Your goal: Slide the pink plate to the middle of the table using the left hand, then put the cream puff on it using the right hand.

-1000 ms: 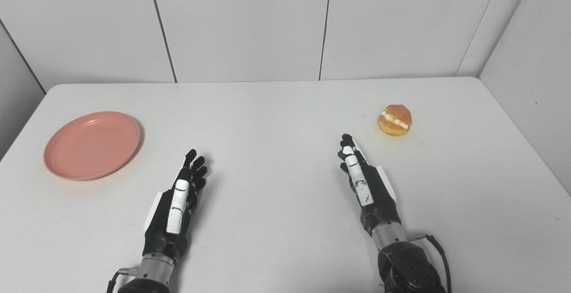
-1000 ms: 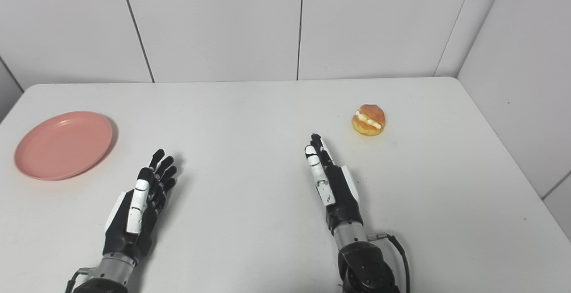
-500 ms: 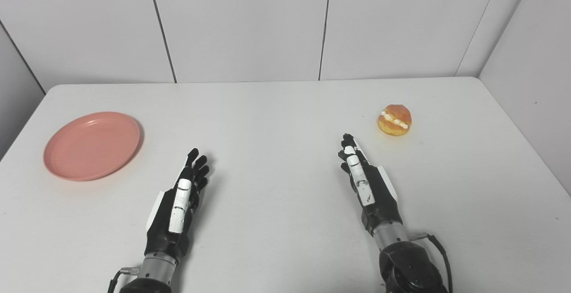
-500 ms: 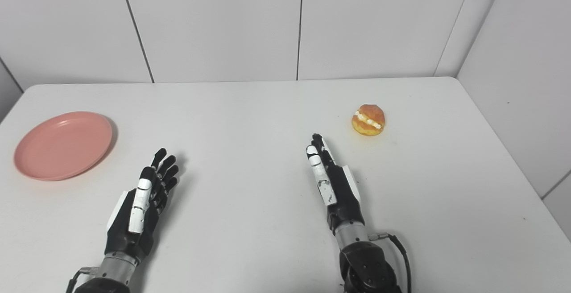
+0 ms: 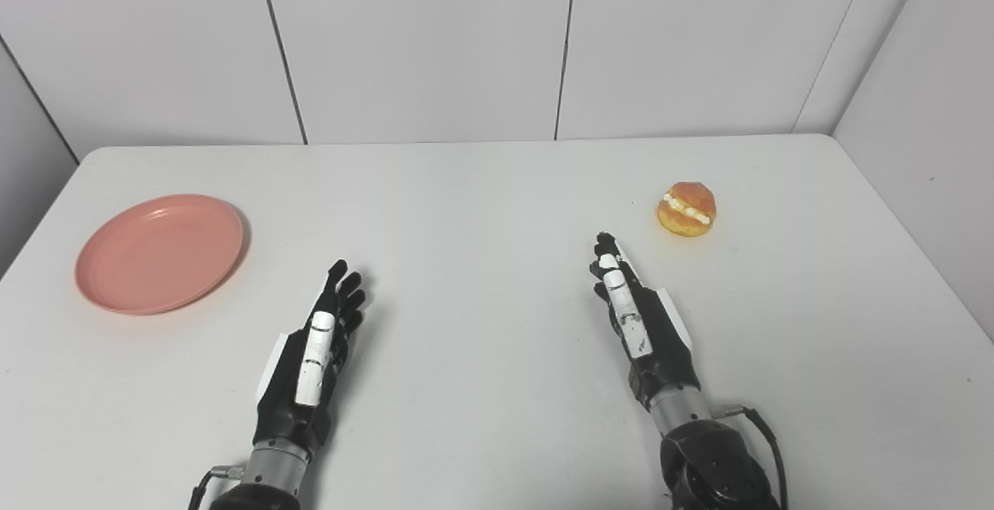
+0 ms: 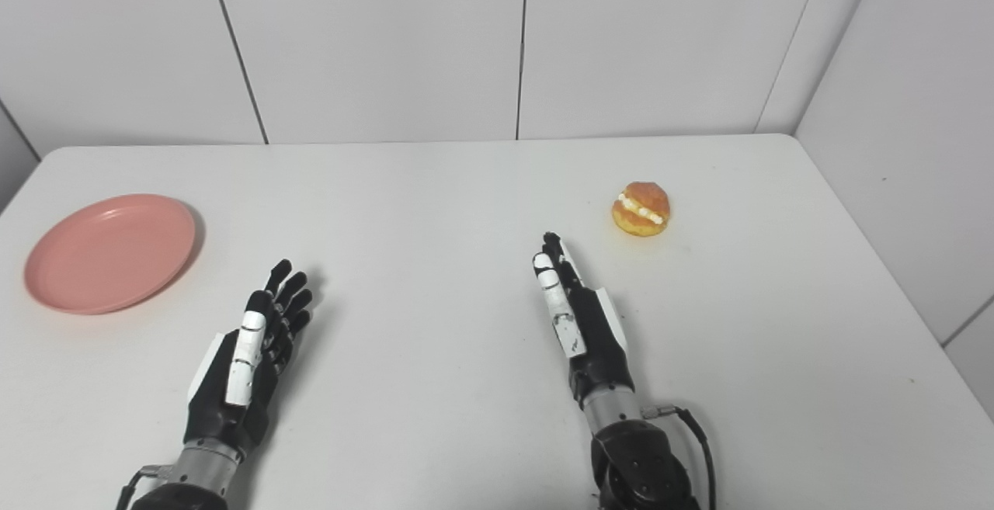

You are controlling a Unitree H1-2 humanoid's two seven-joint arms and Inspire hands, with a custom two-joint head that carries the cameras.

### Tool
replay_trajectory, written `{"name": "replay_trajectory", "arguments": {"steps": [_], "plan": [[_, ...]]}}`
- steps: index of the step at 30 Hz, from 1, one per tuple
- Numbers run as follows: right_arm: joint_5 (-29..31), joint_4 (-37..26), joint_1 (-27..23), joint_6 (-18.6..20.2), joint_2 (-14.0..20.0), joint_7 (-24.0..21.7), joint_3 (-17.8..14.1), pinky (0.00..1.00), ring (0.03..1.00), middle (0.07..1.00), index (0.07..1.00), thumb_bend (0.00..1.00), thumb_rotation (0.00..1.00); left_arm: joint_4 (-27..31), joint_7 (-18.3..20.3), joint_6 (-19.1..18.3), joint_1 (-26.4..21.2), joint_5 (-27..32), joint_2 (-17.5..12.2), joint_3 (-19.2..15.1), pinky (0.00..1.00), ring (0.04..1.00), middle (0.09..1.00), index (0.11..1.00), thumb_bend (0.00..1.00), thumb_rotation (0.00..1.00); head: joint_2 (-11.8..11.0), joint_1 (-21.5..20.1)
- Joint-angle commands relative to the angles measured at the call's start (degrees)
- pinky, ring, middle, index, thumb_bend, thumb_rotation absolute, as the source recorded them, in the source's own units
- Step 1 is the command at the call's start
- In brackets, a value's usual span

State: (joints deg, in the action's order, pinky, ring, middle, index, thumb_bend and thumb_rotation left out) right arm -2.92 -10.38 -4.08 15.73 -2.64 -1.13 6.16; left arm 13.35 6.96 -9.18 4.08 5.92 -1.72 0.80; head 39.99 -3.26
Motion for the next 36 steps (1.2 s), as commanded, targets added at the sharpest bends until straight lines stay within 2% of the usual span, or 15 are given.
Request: {"name": "replay_trajectory", "arguments": {"steps": [1, 2, 3, 6, 7, 10, 11, 12, 14, 17, 22, 29, 36], "plan": [[0.6, -1.5, -1.6, -2.6, 0.0, -0.4, -0.3, 0.98, 0.963, 0.980, 0.972, 0.39, 1.00, 1.6, -0.6, 1.4, 0.7, -0.5, 0.3, 0.2, 0.99, 0.980, 0.978, 0.968, 0.59, 1.00, -0.6, 2.6], [1.1, -1.6, -1.5, -2.2, -0.1, -0.5, -0.5, 0.99, 0.965, 0.982, 0.973, 0.39, 1.00, 1.5, -0.6, 1.5, 0.7, -0.6, 0.4, 0.4, 0.99, 0.980, 0.978, 0.967, 0.59, 1.00, -0.6, 2.6], [1.7, -1.6, -1.4, -2.1, -0.2, -0.5, -0.9, 0.99, 0.968, 0.985, 0.974, 0.40, 1.00, 1.2, -0.6, 1.7, 0.6, -0.6, 0.5, 0.6, 0.99, 0.979, 0.979, 0.967, 0.59, 1.00, -1.3, 5.2], [3.9, -1.9, -1.2, -2.0, 0.2, -1.5, -1.8, 1.00, 0.987, 0.998, 0.991, 0.37, 1.00, 0.3, -0.8, 2.9, 0.6, -1.4, 1.1, 1.7, 0.98, 0.975, 0.983, 0.970, 0.58, 1.00, -2.5, 8.7], [4.8, -1.8, -1.0, -2.4, 0.7, -2.2, -2.1, 1.00, 0.991, 0.999, 0.994, 0.36, 1.00, 0.2, -1.4, 3.1, 0.7, -2.4, 1.6, 2.4, 0.98, 0.973, 0.983, 0.970, 0.58, 1.00, -3.7, 11.4], [6.5, -1.4, -0.6, -3.2, 1.6, -3.4, -2.8, 1.00, 1.000, 1.000, 1.000, 0.34, 1.00, -0.2, -2.7, 3.7, 0.7, -4.5, 2.6, 3.8, 0.97, 0.963, 0.979, 0.970, 0.58, 1.00, -5.2, 14.2], [6.9, -1.2, -0.5, -3.3, 1.9, -3.6, -3.1, 1.00, 1.000, 1.000, 1.000, 0.34, 1.00, -0.5, -3.0, 4.1, 0.7, -5.0, 2.9, 4.3, 0.96, 0.963, 0.981, 0.971, 0.58, 1.00, -6.4, 16.1], [7.1, -1.1, -0.4, -3.3, 2.1, -3.7, -3.2, 1.00, 0.999, 1.000, 1.000, 0.35, 1.00, -0.7, -3.4, 4.3, 0.7, -5.5, 3.2, 4.8, 0.97, 0.963, 0.982, 0.973, 0.58, 1.00, -6.4, 16.1], [7.6, -0.4, -0.3, -4.3, 2.7, -4.3, -3.6, 1.00, 0.992, 1.000, 0.999, 0.34, 1.00, -1.4, -4.2, 4.8, 0.7, -6.4, 3.9, 5.6, 0.97, 0.963, 0.982, 0.972, 0.59, 1.00, -8.7, 19.4], [8.3, 0.1, -0.1, -5.2, 3.5, -5.1, -3.9, 1.00, 0.991, 1.000, 1.000, 0.33, 1.00, -2.1, -5.2, 5.3, 0.8, -7.5, 4.9, 6.3, 0.97, 0.958, 0.976, 0.967, 0.57, 1.00, -9.5, 20.7], [10.3, 1.4, 0.0, -7.9, 4.6, -7.3, -4.3, 1.00, 1.000, 1.000, 1.000, 0.30, 1.00, -3.4, -7.2, 6.3, 0.6, -10.3, 5.9, 7.7, 0.94, 0.945, 0.965, 0.958, 0.57, 1.00, -11.9, 25.2], [11.6, 0.6, 0.1, -6.5, 4.0, -7.1, -4.7, 1.00, 1.000, 1.000, 1.000, 0.26, 1.00, -4.1, -8.2, 6.5, 0.4, -11.4, 6.5, 8.3, 0.94, 0.945, 0.963, 0.953, 0.56, 1.00, -12.8, 25.6], [10.4, -0.9, 0.5, -6.0, 3.8, -6.8, -3.6, 1.00, 1.000, 1.000, 1.000, 0.23, 1.00, -3.7, -8.2, 6.5, 0.3, -11.5, 6.5, 7.9, 0.94, 0.946, 0.963, 0.954, 0.56, 1.00, -12.3, 25.4]]}}
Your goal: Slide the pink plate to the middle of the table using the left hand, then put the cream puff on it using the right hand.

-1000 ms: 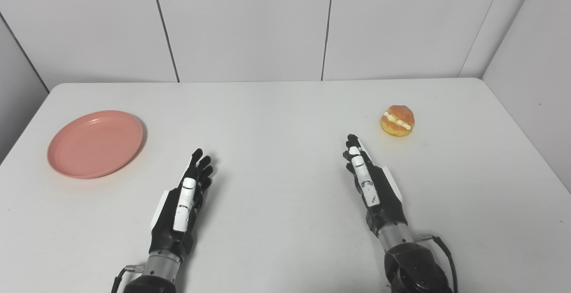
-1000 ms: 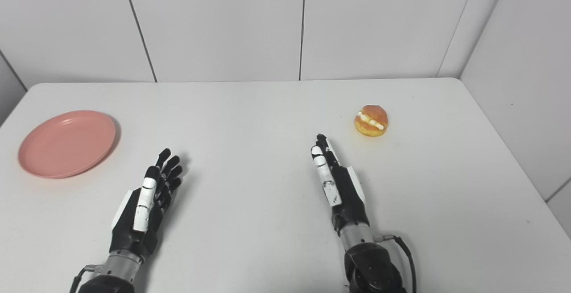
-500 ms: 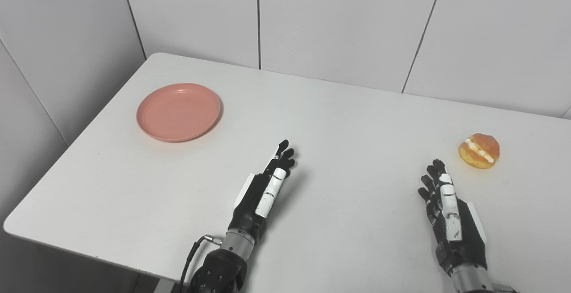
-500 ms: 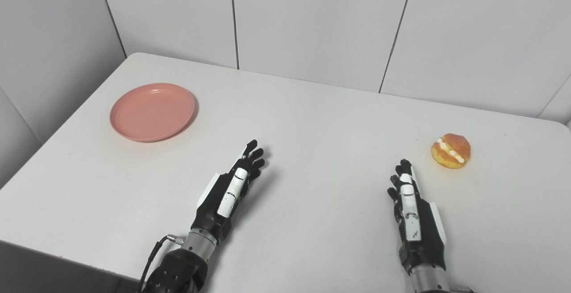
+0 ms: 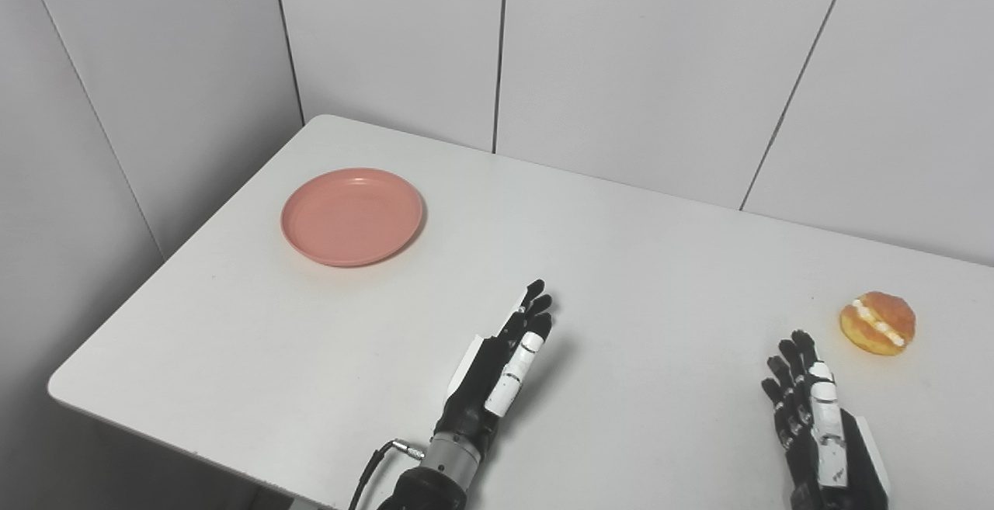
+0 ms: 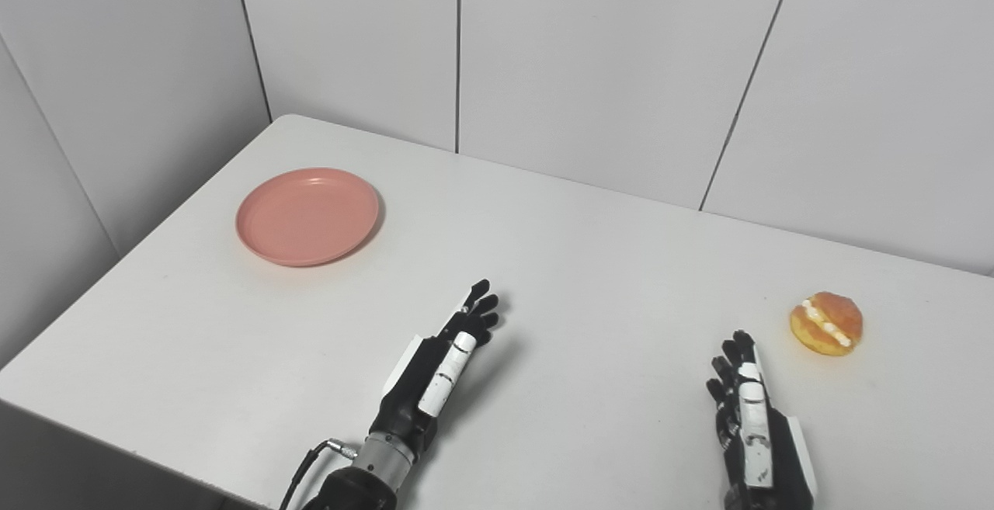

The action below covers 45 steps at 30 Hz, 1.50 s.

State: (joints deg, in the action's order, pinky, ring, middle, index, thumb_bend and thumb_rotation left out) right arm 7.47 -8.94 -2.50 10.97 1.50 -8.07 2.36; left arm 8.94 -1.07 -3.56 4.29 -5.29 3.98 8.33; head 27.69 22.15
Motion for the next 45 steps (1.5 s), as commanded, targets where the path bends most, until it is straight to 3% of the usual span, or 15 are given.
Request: {"name": "replay_trajectory", "arguments": {"steps": [1, 10, 21, 34, 38, 45], "plan": [[-0.1, -2.4, -1.0, -1.3, -0.3, 0.2, 0.3, 1.00, 1.000, 1.000, 1.000, 0.23, 1.00, 0.9, -0.1, 0.7, 0.1, -0.2, 0.7, 0.2, 0.94, 0.946, 0.963, 0.955, 0.56, 1.00, 0.2, -0.1], [-1.1, -4.1, -0.9, 0.3, -1.1, 1.2, 1.1, 1.00, 1.000, 1.000, 1.000, 0.21, 1.00, 3.6, 0.8, -1.0, -0.3, 1.1, -0.4, -1.0, 0.95, 0.951, 0.972, 0.963, 0.54, 1.00, 1.1, 0.4], [-3.2, -4.0, -1.0, -1.3, -1.3, 1.6, 2.1, 1.00, 1.000, 1.000, 1.000, 0.21, 1.00, 9.8, 3.7, -6.4, -1.3, 4.3, -3.0, -3.8, 0.98, 0.982, 0.991, 0.978, 0.56, 1.00, 2.1, 0.3], [-3.3, -4.4, -1.2, -0.3, -1.7, 2.1, 2.0, 1.00, 1.000, 1.000, 1.000, 0.22, 1.00, 18.5, 3.5, -14.4, -6.4, 7.7, -4.1, -8.3, 0.98, 0.978, 0.988, 0.974, 0.55, 1.00, 2.8, 0.6], [-3.1, -4.1, -1.3, -0.4, -1.7, 2.1, 1.9, 1.00, 1.000, 1.000, 1.000, 0.22, 1.00, 19.5, 3.7, -14.9, -7.9, 8.2, -5.2, -9.7, 0.99, 0.991, 1.000, 0.999, 0.52, 1.00, 2.8, 0.6], [-3.3, -4.2, -1.3, -0.1, -1.7, 2.1, 2.0, 1.00, 1.000, 1.000, 1.000, 0.23, 1.00, 19.3, 2.6, -15.6, -12.1, 8.5, -8.3, -14.4, 0.99, 0.967, 0.977, 0.967, 0.55, 1.00, 3.1, 0.6]]}}
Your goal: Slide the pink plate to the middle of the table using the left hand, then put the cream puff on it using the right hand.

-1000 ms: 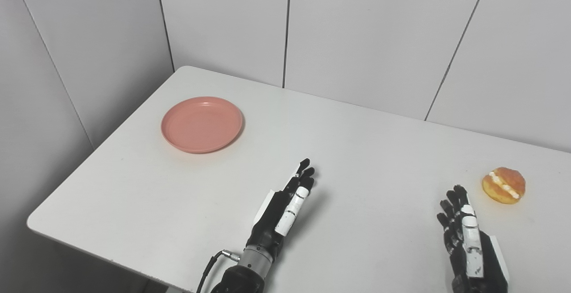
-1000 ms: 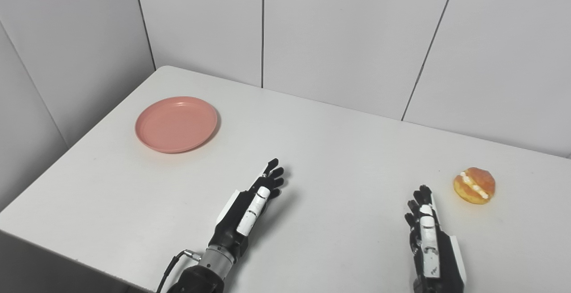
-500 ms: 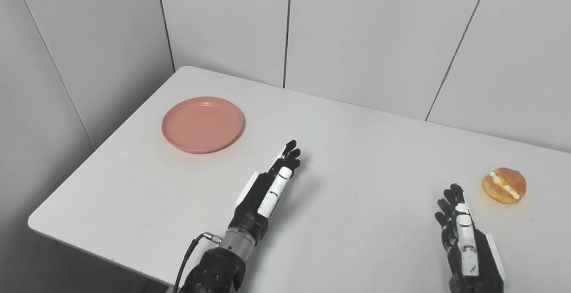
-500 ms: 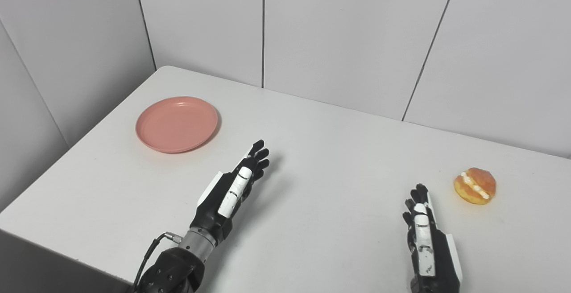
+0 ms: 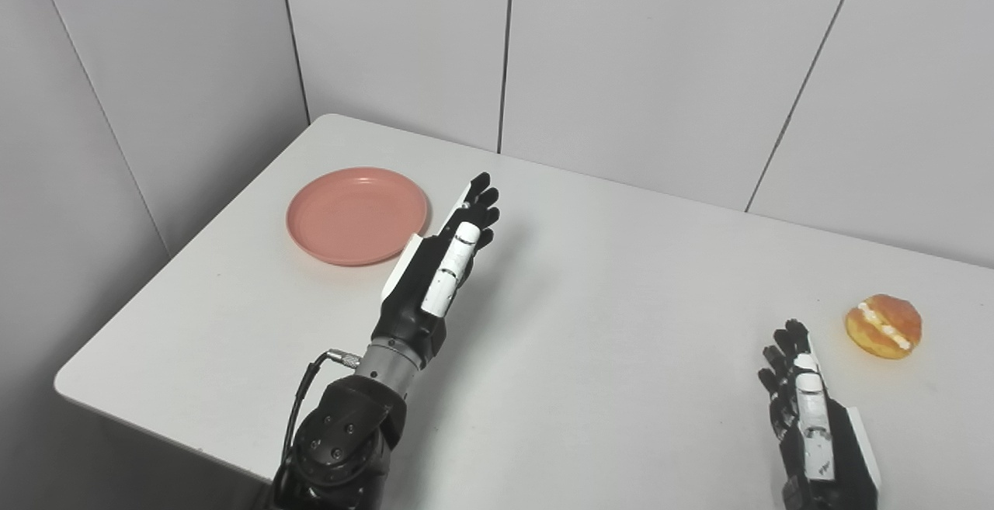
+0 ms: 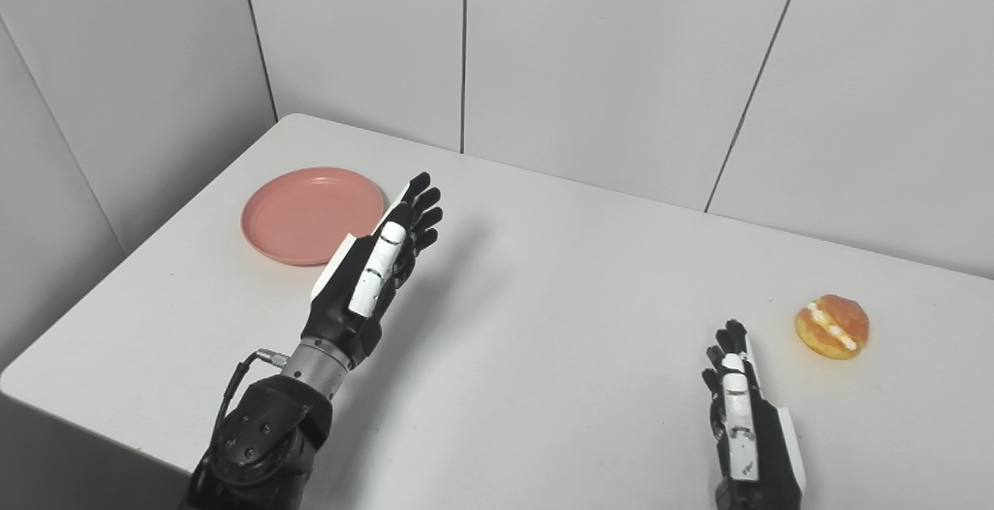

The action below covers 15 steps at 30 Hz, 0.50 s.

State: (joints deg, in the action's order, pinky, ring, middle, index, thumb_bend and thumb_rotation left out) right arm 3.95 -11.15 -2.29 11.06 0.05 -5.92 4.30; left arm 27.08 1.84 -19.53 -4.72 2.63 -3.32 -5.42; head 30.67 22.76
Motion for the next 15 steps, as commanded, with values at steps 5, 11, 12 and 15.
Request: {"name": "replay_trajectory", "arguments": {"steps": [5, 11, 12, 15], "plan": [[0.2, -2.1, -1.5, 0.1, -0.2, -0.1, 0.1, 1.00, 1.000, 1.000, 1.000, 0.23, 1.00, -1.2, -0.6, 1.8, -6.0, 1.9, -3.7, -3.5, 0.99, 0.966, 0.973, 0.963, 0.57, 1.00, 0.1, 0.1], [0.5, -2.2, -1.5, 0.3, -0.1, -0.2, 0.1, 1.00, 1.000, 1.000, 1.000, 0.23, 1.00, -4.2, -2.1, 2.9, -10.1, 2.8, -5.1, -6.5, 0.98, 0.949, 0.955, 0.938, 0.55, 1.00, 0.0, 0.3], [0.5, -2.2, -1.5, 0.3, -0.1, -0.3, 0.1, 1.00, 1.000, 1.000, 1.000, 0.23, 1.00, -4.3, -2.4, 2.6, -10.7, 2.8, -5.2, -6.9, 0.98, 0.946, 0.951, 0.929, 0.54, 1.00, 0.0, 0.3], [0.2, -2.4, -1.5, 0.3, 0.1, -0.3, 0.2, 1.00, 1.000, 1.000, 1.000, 0.23, 1.00, -5.2, -2.5, 1.7, -13.1, 3.4, -6.3, -7.9, 0.99, 0.956, 0.964, 0.938, 0.52, 1.00, 0.1, 0.4]]}}
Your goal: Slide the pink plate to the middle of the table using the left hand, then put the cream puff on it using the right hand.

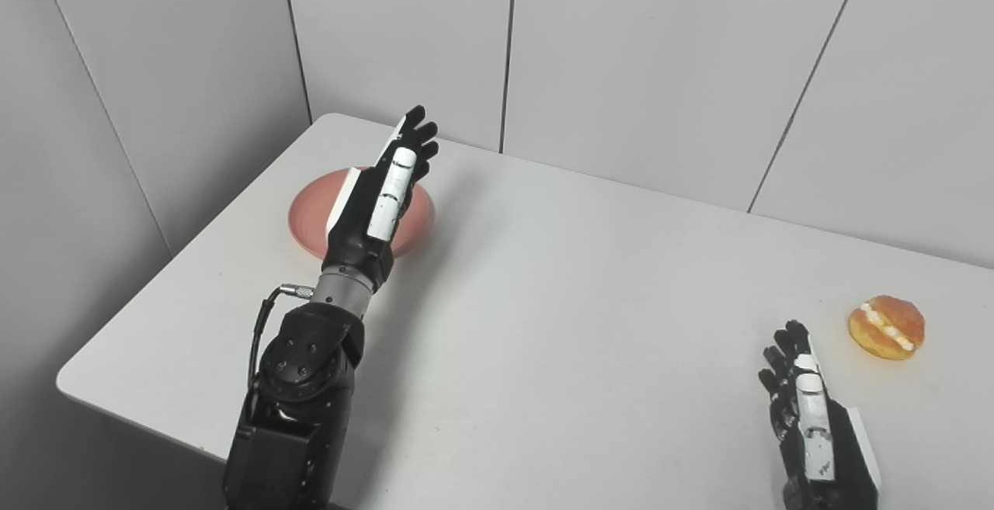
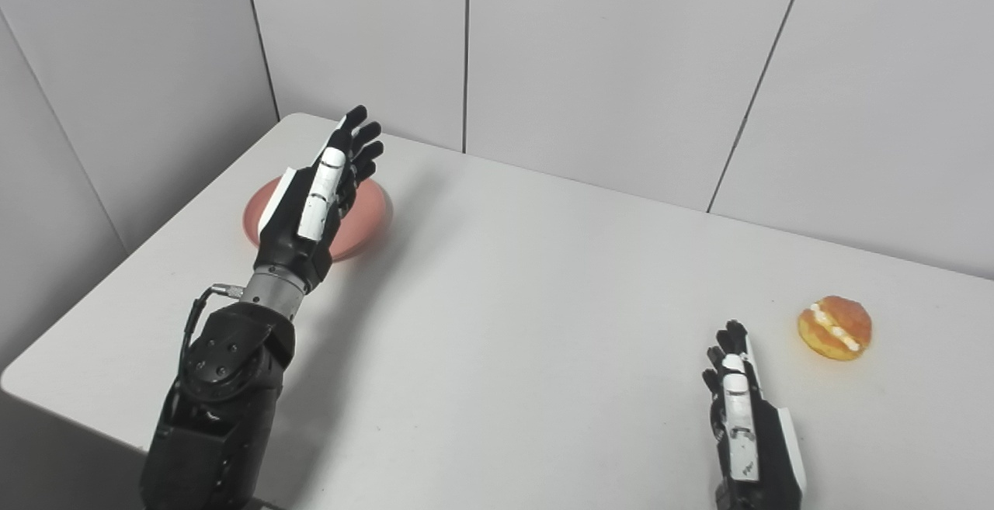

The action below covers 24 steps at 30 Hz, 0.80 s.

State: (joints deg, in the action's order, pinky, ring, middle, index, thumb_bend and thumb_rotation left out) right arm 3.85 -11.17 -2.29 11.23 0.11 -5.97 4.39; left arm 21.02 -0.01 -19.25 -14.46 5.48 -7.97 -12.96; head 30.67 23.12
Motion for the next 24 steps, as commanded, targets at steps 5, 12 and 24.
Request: {"name": "replay_trajectory", "arguments": {"steps": [5, 12, 24], "plan": [[0.6, -2.0, -1.5, -0.3, -0.1, -0.4, 0.0, 1.00, 1.000, 1.000, 1.000, 0.23, 1.00, -1.0, -1.3, 0.7, -6.4, 0.3, -3.4, -2.0, 0.96, 0.942, 0.944, 0.920, 0.53, 1.00, -0.1, -0.2], [0.4, -1.6, -1.5, -0.3, 0.0, -0.4, 0.2, 1.00, 1.000, 1.000, 1.000, 0.23, 1.00, -6.6, -0.9, 2.6, -9.5, 1.6, -7.3, -4.2, 0.91, 0.916, 0.924, 0.895, 0.51, 1.00, -0.4, -0.4], [0.2, -1.8, -1.3, 0.3, 0.3, -0.9, 0.5, 1.00, 1.000, 1.000, 1.000, 0.22, 1.00, -14.0, -0.5, 2.7, -11.5, 4.8, -11.1, -7.9, 0.94, 0.932, 0.931, 0.913, 0.44, 1.00, -0.6, -0.7]]}}
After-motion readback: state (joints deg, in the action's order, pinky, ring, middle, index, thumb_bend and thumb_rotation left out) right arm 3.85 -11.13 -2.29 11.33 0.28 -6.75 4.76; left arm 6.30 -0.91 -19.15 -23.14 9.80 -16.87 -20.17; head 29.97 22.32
